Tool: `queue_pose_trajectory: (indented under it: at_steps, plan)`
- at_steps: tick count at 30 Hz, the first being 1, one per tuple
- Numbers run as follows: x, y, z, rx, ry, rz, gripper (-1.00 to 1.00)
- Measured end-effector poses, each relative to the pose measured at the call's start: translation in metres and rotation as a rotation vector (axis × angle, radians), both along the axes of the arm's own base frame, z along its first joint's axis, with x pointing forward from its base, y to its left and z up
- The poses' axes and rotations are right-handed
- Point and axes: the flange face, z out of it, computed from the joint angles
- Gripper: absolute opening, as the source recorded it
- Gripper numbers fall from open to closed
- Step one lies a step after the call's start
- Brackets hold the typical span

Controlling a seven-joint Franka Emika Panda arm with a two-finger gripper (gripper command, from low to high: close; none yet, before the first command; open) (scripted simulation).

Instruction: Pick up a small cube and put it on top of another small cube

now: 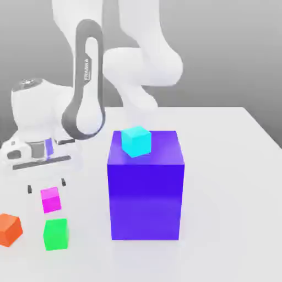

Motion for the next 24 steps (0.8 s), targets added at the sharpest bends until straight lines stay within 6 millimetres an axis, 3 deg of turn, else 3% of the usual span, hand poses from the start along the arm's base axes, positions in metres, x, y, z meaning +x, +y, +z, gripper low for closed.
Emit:
queue_pose_trajectory:
  at_steps: [1, 2, 9, 16, 24]
  plan:
    - [-0.001, 0.001, -0.009, 0.0, 0.0, 0.0, 0.0]
    - [-0.001, 0.001, -0.016, 0.0, 0.0, 0.0, -1.0]
    - [-0.001, 0.002, -0.016, 0.004, 0.001, 0.0, -1.0]
    - [-0.002, 0.0, 0.04, 0.005, -0.001, -0.005, -1.0]
    - [0.043, 0.014, 0.062, 0.003, 0.001, -0.208, -1.0]
